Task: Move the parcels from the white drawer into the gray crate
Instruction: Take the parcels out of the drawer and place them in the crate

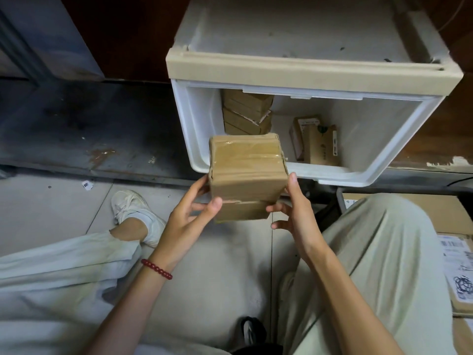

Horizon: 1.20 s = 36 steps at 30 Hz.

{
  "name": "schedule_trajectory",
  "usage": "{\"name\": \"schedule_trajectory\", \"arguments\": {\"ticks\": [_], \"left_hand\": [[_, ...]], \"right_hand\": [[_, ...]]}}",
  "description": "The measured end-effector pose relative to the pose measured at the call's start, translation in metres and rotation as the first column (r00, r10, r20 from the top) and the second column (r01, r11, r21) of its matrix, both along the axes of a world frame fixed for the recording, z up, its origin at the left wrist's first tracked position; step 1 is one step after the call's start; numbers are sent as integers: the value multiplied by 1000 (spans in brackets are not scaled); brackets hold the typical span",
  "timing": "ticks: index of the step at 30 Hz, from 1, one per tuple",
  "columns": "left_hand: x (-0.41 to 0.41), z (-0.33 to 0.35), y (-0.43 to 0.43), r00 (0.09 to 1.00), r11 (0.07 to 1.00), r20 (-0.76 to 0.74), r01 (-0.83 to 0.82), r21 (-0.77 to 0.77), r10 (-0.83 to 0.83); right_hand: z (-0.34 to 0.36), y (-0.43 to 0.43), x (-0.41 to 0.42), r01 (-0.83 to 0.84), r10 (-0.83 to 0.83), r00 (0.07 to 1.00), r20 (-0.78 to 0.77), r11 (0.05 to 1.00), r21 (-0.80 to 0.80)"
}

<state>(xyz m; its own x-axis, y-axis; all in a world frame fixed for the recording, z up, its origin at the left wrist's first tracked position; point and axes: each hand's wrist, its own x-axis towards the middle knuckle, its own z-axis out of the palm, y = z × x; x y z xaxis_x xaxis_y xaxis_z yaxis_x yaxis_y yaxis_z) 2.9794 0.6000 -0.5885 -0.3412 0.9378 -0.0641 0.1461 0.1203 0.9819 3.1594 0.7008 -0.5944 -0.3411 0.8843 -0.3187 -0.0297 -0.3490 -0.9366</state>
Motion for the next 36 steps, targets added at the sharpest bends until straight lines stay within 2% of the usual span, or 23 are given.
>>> {"name": "schedule_trajectory", "arguments": {"ticks": [5, 8, 12, 14, 19, 24, 29, 33, 36], "left_hand": [[4, 7, 11, 999, 999, -11, -46, 6, 46], [7, 11, 15, 996, 998, 78, -52, 17, 51], [14, 9, 16, 980, 996, 180, -89, 7, 86], [21, 10, 16, 987, 997, 149, -66, 32, 60], [43, 16, 24, 996, 992, 86, -13, 128, 2], [80, 29, 31, 992, 969, 94, 62, 238, -87], [124, 52, 42, 963, 920, 142, 165, 355, -227], [152, 80, 59, 937, 861, 82, 274, 429, -339], [179, 99, 70, 900, 811, 22, 382, 443, -436]], "right_hand": [[2, -1, 3, -18, 17, 999, -28, 999, -47], [6, -3, 5, -41, 39, 996, -79, 999, -24], [10, -2, 6, -39, 39, 999, -32, 999, 14], [15, -4, 6, -26, 26, 999, -20, 999, 40], [24, -5, 18, 22, -9, 990, -140, 996, 90], [49, -12, 49, 249, -219, 935, -279, 965, 77], [73, -26, 99, 310, -260, 924, -279, 938, 155], [90, -33, 130, 423, -337, 872, -354, 884, 200], [107, -33, 158, 538, -429, 820, -378, 804, 254]]}}
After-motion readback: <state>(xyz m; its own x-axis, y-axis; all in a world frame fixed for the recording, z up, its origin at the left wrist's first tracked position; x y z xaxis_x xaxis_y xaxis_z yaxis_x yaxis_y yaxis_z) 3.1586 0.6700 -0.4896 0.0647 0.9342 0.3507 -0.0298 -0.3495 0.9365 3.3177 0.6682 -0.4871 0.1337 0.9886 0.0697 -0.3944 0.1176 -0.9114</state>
